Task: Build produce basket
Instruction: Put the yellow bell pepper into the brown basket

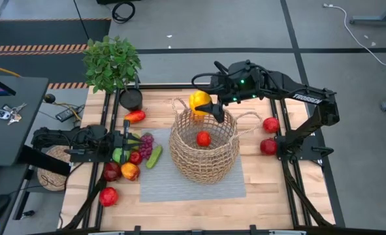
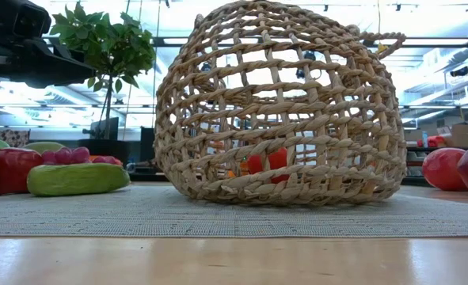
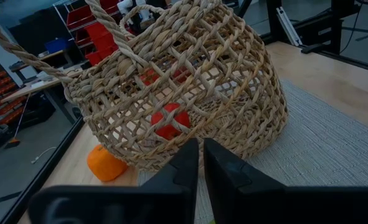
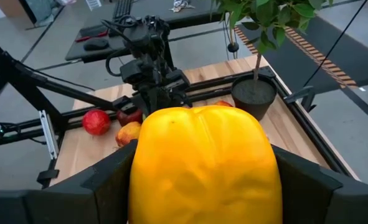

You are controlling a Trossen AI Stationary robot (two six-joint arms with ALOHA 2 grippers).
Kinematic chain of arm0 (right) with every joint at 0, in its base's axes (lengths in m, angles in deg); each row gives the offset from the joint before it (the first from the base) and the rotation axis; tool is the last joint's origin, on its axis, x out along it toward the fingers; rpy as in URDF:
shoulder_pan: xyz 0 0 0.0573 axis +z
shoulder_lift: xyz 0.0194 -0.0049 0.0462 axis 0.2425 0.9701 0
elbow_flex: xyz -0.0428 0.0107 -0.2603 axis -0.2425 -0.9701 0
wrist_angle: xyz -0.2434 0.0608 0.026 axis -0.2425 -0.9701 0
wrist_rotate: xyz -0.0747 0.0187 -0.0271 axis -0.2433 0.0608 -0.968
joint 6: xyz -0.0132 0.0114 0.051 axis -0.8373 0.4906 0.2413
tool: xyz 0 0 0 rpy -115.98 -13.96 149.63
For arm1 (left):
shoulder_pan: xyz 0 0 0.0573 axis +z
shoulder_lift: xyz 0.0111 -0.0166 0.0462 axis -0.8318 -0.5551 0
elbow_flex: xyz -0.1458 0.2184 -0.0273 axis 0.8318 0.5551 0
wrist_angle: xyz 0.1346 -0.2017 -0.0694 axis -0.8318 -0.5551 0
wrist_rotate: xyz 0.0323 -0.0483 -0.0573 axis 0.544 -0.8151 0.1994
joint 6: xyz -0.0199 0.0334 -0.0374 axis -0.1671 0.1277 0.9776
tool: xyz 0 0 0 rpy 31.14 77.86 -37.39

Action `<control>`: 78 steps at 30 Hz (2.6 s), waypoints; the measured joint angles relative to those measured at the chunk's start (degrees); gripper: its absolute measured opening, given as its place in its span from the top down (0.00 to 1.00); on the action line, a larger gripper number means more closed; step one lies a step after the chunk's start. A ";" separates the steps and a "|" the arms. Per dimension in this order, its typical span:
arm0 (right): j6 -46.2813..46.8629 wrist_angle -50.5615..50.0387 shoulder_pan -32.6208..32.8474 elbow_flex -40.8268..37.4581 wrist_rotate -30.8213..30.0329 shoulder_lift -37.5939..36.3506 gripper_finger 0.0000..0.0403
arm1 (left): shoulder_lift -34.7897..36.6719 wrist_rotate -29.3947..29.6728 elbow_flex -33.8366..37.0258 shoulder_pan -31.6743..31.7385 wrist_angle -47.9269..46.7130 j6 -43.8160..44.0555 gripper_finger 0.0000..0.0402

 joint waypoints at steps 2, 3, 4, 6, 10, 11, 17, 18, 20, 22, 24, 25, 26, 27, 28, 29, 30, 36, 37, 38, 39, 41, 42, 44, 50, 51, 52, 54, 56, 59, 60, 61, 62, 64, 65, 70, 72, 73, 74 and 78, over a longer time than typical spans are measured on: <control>-0.06 -0.34 0.02 0.00 0.00 0.00 0.24 | 0.00 0.00 0.00 0.01 0.00 -0.01 0.93; -0.38 -0.48 0.00 0.00 0.00 0.00 0.24 | 0.00 0.00 0.00 0.01 0.00 -0.01 0.93; -1.12 -0.62 0.00 0.00 -0.01 0.00 0.24 | 0.00 0.00 0.00 0.01 0.02 -0.01 0.93; -3.34 -0.92 0.16 0.00 -0.02 0.00 0.24 | 0.01 -0.01 0.00 0.01 0.00 0.00 0.93; -11.85 -0.96 1.21 0.00 -0.02 0.00 0.24 | 0.00 -0.01 0.00 0.00 0.00 0.00 0.92; -15.14 -1.02 1.56 0.00 -0.04 0.00 0.24 | 0.00 0.00 0.00 0.01 0.01 0.01 0.92; -34.48 -2.41 3.85 0.00 -3.12 0.00 0.24 | 0.01 -0.02 0.00 0.01 0.01 -0.01 0.91; -37.75 -2.41 4.26 0.00 -4.68 0.00 0.24 | 0.00 0.00 0.00 0.01 0.00 0.01 0.91; -44.76 -2.39 5.07 0.00 -8.23 0.00 0.24 | 0.00 -0.01 0.00 0.01 0.01 -0.01 0.92; -52.85 -2.39 5.91 0.00 -11.79 0.00 0.24 | 0.01 -0.01 0.00 0.00 0.01 0.00 0.92; -61.00 -2.39 6.69 0.00 -15.13 0.00 0.23 | 0.00 -0.02 0.00 -0.01 0.00 0.00 0.93; -64.46 -2.39 7.12 0.00 -16.66 0.00 0.23 | 0.01 -0.01 0.00 0.00 0.00 -0.01 0.93; -67.84 -2.32 7.47 -0.01 -18.32 0.00 0.22 | 0.01 0.00 0.00 -0.01 0.00 0.00 0.92; -71.03 -1.95 7.81 -0.24 -19.96 0.00 0.22 | 0.01 -0.02 0.00 0.01 0.00 -0.01 0.92; -74.13 -1.75 8.13 -0.44 -21.52 0.00 0.22 | 0.00 -0.02 0.00 0.01 0.00 -0.01 0.92; -76.94 -1.95 8.41 -0.50 -22.94 0.02 0.21 | 0.00 0.00 0.00 0.00 0.00 0.01 0.91; -79.78 -2.14 8.66 -0.54 -24.20 0.07 0.21 | 0.00 -0.02 0.00 0.01 0.00 0.01 0.91; -94.47 -2.07 9.55 -0.61 -27.35 0.61 0.20 | 0.00 0.00 0.00 0.01 0.00 0.00 0.92; -96.14 -2.04 9.69 -0.61 -27.39 0.61 0.20 | 0.00 0.00 0.00 0.00 0.01 -0.01 0.92; -97.81 -2.04 9.82 -0.61 -27.46 0.59 0.20 | 0.00 -0.02 0.00 -0.01 0.00 -0.01 0.93; -99.33 -2.04 9.99 -0.61 -27.96 0.59 0.20 | 0.00 0.00 0.00 -0.01 0.00 -0.01 0.93; -101.90 -2.05 10.50 -0.61 -29.48 0.59 0.20 | 0.00 0.00 0.00 0.00 0.00 -0.01 0.93; -103.00 -2.04 10.76 -0.61 -30.23 0.59 0.20 | 0.01 0.00 0.00 0.01 0.00 0.01 0.93; -104.76 -2.07 11.24 -0.61 -30.75 0.59 0.20 | 0.00 -0.01 0.00 0.01 0.00 -0.01 0.92; -107.88 -2.08 12.38 -0.61 -30.88 0.59 0.20 | 0.00 0.00 0.00 0.01 0.01 -0.01 0.91; -107.98 -2.08 12.47 -0.61 -30.88 0.59 0.20 | 0.01 0.00 0.00 0.00 0.00 0.01 0.91; -108.02 -2.07 12.55 -0.61 -30.88 0.59 0.20 | 0.01 0.00 0.00 -0.01 0.01 0.00 0.91; -108.02 -2.08 12.71 -0.61 -30.88 0.59 0.20 | 0.02 -0.02 0.00 0.01 0.00 -0.01 0.92; -108.02 -2.06 12.72 -0.61 -30.88 0.59 0.20 | 0.02 0.00 0.00 0.01 0.00 0.01 0.92; -107.07 -1.86 12.70 -0.61 -30.79 0.59 0.20 | 0.02 0.00 0.00 0.01 0.00 -0.01 0.93; -105.80 -1.73 12.67 -0.61 -30.00 0.59 0.20 | 0.01 0.00 0.00 0.01 0.00 -0.01 0.93; -104.15 -1.69 12.38 -0.61 -28.61 0.59 0.20 | 0.00 -0.01 0.00 0.00 0.00 0.00 0.93; -102.42 -1.69 11.99 -0.61 -26.83 0.59 0.20 | 0.00 0.00 0.00 0.01 0.00 0.00 0.93; -98.40 -1.68 11.08 -0.61 -21.86 0.54 0.20 | 0.02 -0.02 0.00 0.01 0.00 -0.01 0.92; -96.37 -1.55 10.48 -0.61 -19.16 0.52 0.20 | 0.00 0.00 0.00 0.01 0.00 -0.01 0.92; -86.37 0.35 7.07 -0.61 -10.08 0.42 0.20 | 0.01 0.00 0.00 0.00 0.00 -0.01 0.91; -82.48 0.70 5.39 -0.61 -6.29 0.35 0.20 | 0.01 0.00 0.00 -0.01 0.00 0.01 0.91; -80.49 0.89 4.57 -0.61 -4.23 0.30 0.20 | 0.00 0.00 0.00 0.01 0.00 -0.01 0.91; -78.16 1.37 3.74 -0.61 -2.11 0.28 0.20 | 0.02 -0.02 0.00 0.01 0.00 -0.01 0.92; -66.09 3.49 0.61 -0.61 6.20 0.24 0.20 | 0.00 0.00 0.00 0.01 0.00 -0.01 0.93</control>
